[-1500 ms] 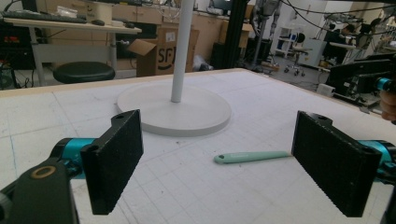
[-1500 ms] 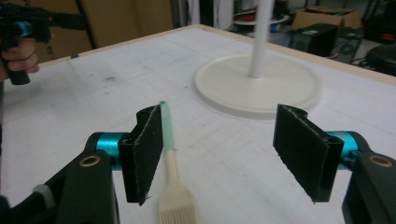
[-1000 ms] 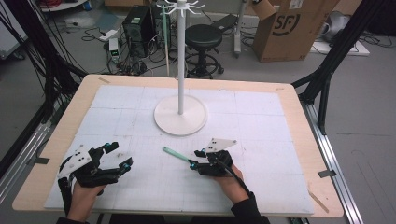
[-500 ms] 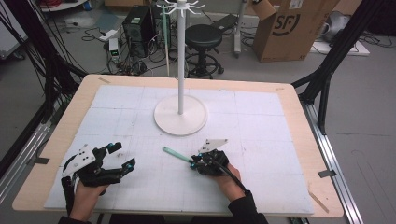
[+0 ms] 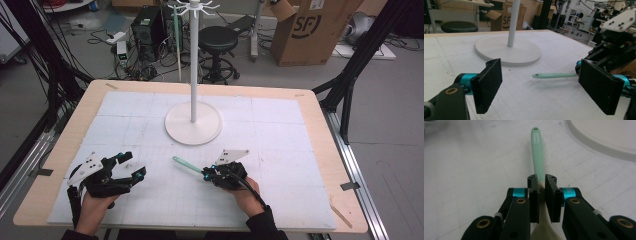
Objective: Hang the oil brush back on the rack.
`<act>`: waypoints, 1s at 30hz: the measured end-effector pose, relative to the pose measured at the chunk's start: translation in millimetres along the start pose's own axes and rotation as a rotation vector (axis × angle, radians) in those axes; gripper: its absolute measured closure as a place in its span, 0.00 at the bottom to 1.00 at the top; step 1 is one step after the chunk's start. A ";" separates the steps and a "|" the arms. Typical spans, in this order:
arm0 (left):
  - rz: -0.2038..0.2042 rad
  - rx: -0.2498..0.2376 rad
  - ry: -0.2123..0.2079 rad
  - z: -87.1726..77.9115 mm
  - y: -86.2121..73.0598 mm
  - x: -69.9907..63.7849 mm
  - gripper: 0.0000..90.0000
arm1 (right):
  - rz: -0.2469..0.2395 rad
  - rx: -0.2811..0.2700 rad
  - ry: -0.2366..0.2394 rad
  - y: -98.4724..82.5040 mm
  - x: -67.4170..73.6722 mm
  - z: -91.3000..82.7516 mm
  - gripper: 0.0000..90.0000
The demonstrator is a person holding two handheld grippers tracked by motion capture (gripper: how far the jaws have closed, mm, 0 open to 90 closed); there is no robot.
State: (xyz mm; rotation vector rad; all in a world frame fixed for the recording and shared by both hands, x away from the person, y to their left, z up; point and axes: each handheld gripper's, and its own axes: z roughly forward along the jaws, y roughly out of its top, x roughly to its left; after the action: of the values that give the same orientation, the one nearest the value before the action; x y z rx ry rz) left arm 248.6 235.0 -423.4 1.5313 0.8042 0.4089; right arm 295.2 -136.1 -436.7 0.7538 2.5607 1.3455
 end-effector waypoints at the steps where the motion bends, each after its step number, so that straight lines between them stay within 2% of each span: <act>1: -0.006 0.003 -0.004 2.2 1.1 -0.5 0.22 | -0.003 -0.016 0.003 0.4 1.5 -2.8 0.92; 5: -0.042 0.027 -0.026 13.1 3.3 -3.9 0.28 | -0.004 -0.094 0.013 1.5 7.3 -13.4 0.92; 10: -0.077 0.047 -0.064 30.7 1.8 -14.0 0.29 | -0.016 -0.188 0.028 2.8 13.4 -23.8 0.92; 13: -0.081 0.051 -0.076 38.3 2.6 -18.8 0.30 | -0.022 -0.236 0.041 4.2 17.6 -29.3 0.92; 16: -0.086 0.057 -0.107 45.0 4.1 -23.5 0.31 | -0.032 -0.259 0.047 4.8 20.5 -32.0 0.92; 20: -0.120 0.049 -0.142 50.6 6.6 -25.7 0.35 | -0.041 -0.281 0.068 5.0 22.9 -32.3 0.92; 25: -0.159 0.041 -0.206 56.3 10.2 -30.8 0.42 | -0.044 -0.317 0.098 6.3 27.2 -33.2 0.92; 30: -0.173 0.025 -0.230 61.6 14.9 -36.6 0.51 | -0.048 -0.325 0.106 6.8 29.4 -32.6 0.92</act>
State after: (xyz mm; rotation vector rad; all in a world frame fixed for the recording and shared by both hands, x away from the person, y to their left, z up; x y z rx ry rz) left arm 269.1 166.0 -410.3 1.4864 0.7553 0.0930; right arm 260.7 -142.0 -409.4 0.5716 2.3281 1.7685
